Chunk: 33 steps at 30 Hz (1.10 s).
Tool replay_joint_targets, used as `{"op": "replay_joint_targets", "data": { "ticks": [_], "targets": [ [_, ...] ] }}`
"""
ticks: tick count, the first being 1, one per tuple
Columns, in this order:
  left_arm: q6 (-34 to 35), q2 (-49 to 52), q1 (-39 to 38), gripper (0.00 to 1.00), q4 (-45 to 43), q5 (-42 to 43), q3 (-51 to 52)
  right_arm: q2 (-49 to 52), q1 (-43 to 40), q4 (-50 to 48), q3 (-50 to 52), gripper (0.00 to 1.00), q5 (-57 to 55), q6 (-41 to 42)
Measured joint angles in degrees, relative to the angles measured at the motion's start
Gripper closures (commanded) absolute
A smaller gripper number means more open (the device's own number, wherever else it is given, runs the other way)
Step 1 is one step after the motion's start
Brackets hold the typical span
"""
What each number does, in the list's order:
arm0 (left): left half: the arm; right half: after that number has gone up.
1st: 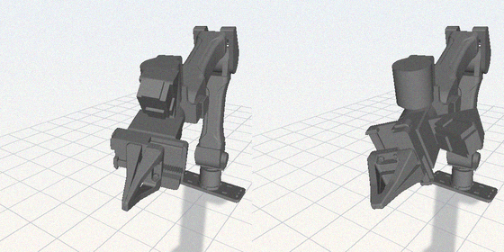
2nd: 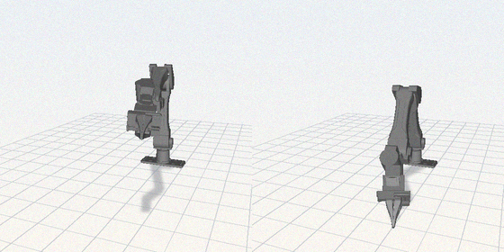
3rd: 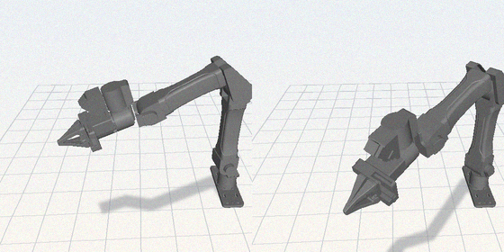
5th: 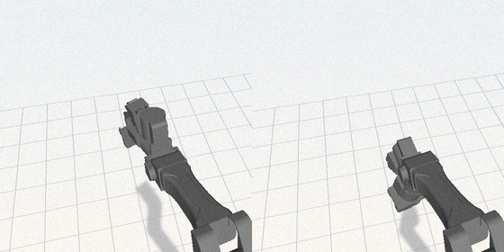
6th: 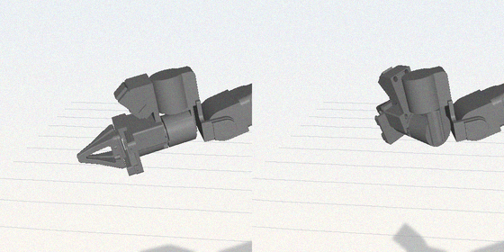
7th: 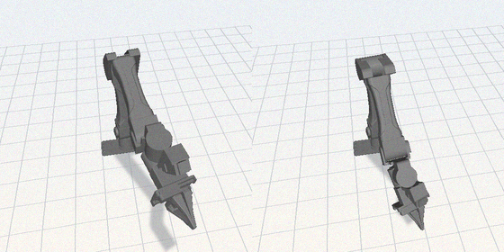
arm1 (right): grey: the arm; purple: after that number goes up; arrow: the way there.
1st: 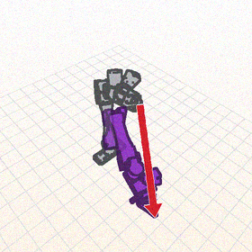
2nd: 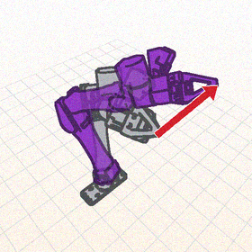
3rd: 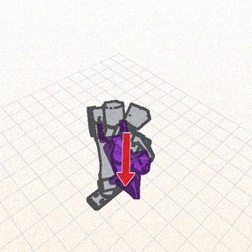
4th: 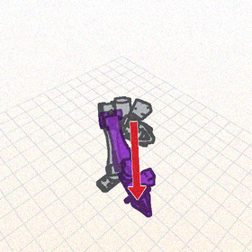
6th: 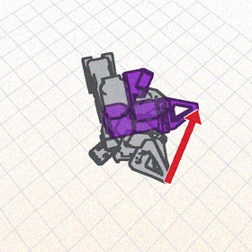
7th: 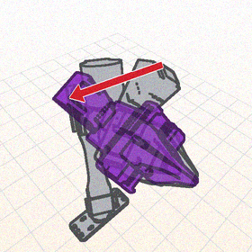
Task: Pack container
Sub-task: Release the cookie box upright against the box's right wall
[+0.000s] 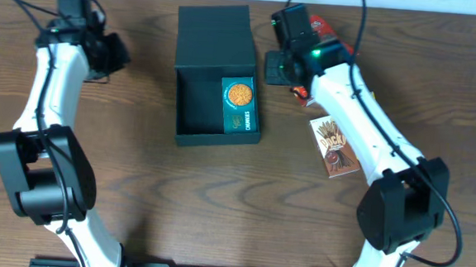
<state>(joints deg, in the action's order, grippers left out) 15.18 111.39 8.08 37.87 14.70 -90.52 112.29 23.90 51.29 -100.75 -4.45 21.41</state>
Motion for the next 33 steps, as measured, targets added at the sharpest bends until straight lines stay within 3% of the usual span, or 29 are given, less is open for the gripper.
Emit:
{"op": "replay_joint_targets", "data": {
  "ticks": [12,21,33],
  "targets": [
    [4.15,5.62,-10.38,0.94,-4.61,4.0,1.2,0.22,-1.46,2.19,10.67,0.99,7.39,-8.5],
    [9.05,7.76,-10.16,0.94,-2.73,4.44,1.27,0.31,-2.01,-1.31,17.46,0.99,12.46,-12.11],
    [10.36,7.76,-11.43,0.94,-4.79,4.42,1.27,0.31,-2.01,-4.48,20.52,0.99,24.68,-18.12]
  ]
}}
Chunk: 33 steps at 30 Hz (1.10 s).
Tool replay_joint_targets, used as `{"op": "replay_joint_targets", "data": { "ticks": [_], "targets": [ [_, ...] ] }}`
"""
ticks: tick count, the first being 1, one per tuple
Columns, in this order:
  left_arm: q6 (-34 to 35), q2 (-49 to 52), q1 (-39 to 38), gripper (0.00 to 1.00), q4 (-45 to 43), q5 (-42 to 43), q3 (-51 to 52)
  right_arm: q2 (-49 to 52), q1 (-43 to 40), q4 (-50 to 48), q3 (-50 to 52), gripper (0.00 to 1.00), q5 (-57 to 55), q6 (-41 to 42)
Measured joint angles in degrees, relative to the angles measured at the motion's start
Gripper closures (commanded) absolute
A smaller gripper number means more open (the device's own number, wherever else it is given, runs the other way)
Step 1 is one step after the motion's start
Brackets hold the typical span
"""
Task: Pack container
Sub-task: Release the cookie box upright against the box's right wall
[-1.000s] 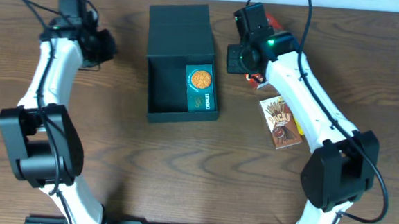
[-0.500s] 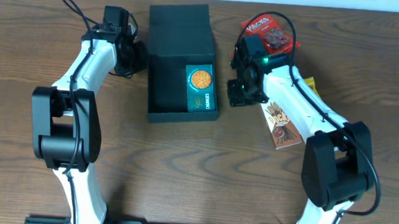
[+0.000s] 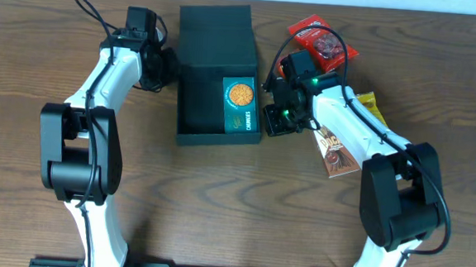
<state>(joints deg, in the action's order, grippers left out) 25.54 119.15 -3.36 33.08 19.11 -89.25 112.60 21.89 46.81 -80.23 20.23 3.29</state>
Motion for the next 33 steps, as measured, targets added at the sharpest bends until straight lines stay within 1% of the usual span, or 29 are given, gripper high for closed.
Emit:
{"op": "replay_joint_targets", "data": {
  "ticks": [6,22,28,33],
  "targets": [
    [0.02,0.0,-0.59,0.94,-0.66,-0.02,0.0,0.0,0.24,-0.33,0.0,0.99,2.82,-2.01],
    [0.2,0.02,-1.16,0.94,-1.95,-0.02,0.0,0.0,2.19,0.59,0.0,0.99,2.64,-4.26],
    [0.2,0.02,-1.29,0.94,-1.84,0.0,0.0,0.0,2.56,0.72,0.0,0.99,0.52,-4.44],
    [0.2,0.02,-1.33,0.94,0.0,0.0,0.0,0.0,1.7,0.94,0.0,0.99,-2.36,-4.44]
  ]
}}
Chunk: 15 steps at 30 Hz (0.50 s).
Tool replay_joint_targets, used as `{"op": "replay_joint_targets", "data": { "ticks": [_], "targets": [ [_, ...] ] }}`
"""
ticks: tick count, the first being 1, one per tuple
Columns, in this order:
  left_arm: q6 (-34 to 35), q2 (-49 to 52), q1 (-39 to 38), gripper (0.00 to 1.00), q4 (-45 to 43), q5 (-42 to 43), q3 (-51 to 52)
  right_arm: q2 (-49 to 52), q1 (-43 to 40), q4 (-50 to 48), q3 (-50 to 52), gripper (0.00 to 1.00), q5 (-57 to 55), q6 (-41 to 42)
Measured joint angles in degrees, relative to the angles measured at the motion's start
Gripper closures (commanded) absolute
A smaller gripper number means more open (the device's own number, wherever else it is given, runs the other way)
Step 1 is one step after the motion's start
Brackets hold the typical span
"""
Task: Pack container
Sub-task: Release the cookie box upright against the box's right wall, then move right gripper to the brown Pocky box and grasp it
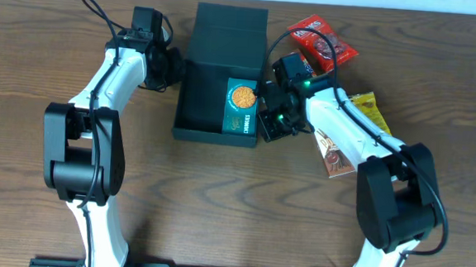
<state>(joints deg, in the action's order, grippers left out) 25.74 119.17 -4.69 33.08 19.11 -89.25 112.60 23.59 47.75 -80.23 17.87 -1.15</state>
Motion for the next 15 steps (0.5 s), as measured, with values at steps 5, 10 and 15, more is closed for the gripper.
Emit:
{"op": "replay_joint_targets", "data": {
  "ticks": [5,10,15],
  "targets": [
    [0.0,0.0,-0.02,0.94,0.59,0.0,0.0,0.0,-4.37,0.11,-0.26,0.99,-2.03,0.0],
    [0.0,0.0,-0.02,0.94,2.25,0.0,0.0,0.26,-9.14,1.27,-4.92,0.92,-5.07,-0.09],
    [0.24,0.0,0.02,0.94,2.73,-0.17,0.0,0.26,-12.26,-0.04,-12.09,0.06,-9.51,-5.05]
  ]
}}
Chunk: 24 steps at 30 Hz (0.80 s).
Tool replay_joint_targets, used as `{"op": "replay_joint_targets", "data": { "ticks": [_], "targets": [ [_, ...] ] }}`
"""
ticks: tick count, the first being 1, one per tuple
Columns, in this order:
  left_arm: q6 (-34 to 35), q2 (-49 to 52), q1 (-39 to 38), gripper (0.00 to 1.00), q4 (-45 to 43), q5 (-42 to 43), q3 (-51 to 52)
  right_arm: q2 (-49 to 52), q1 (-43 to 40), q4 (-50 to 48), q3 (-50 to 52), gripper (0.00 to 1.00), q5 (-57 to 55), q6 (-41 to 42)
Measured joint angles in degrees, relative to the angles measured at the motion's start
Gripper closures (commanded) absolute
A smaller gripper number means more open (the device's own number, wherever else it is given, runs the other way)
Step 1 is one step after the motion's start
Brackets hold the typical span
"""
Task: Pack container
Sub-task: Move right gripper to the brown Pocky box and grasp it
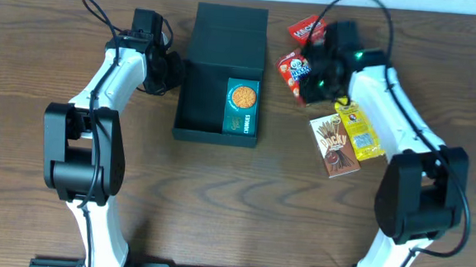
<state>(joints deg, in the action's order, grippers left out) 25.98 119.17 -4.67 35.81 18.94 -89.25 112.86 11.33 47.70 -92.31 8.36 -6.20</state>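
The black box (198, 106) lies open mid-table, its lid (230, 35) folded back toward the far side. A teal cookie carton (241, 106) lies inside against the right wall. My left gripper (172, 68) presses against the box's left wall near the lid; its fingers are too dark to read. My right gripper (310, 78) hangs over the right edge of a red snack packet with faces (291, 68). From above I cannot tell how its jaws stand.
A second red packet (303, 26) lies at the far edge behind the right arm. A yellow packet (359, 129) and a brown stick-biscuit box (335, 148) lie right of the container. Cables trail from both arms.
My right gripper has left the box's right wall and now sits further right and back, over the red packets. The yellow packet shows in full. Left arm and box are unchanged.
At first both grippers were away from the box, the right one over the snacks behind it. Then each stood at a side wall of the box. Later the box sat slightly turned and shifted right. Now only the left gripper stays at it.
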Motion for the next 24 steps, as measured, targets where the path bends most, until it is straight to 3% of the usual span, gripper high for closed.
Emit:
{"op": "replay_joint_targets", "data": {
  "ticks": [1,7,10,16,24],
  "targets": [
    [0.2,0.0,0.09,0.94,-0.02,0.0,0.0,0.0,-0.2,-1.11,-0.7,0.01,-0.94,-1.86],
    [1.07,0.0,1.49,0.94,0.15,0.2,0.0,0.02,-0.24,-2.1,-1.11,0.01,-4.37,-12.07],
    [1.18,0.0,2.56,0.94,0.31,0.2,0.0,0.02,-0.61,3.04,-1.11,0.01,-6.21,-14.84],
    [1.22,0.0,3.52,0.94,-0.07,0.15,-0.02,0.02,-4.11,14.34,-1.14,0.01,-4.9,-14.62],
    [1.22,0.0,3.5,0.94,-1.51,0.2,-0.02,0.02,-7.37,15.34,4.13,0.01,-3.19,-11.3]
  ]
}}
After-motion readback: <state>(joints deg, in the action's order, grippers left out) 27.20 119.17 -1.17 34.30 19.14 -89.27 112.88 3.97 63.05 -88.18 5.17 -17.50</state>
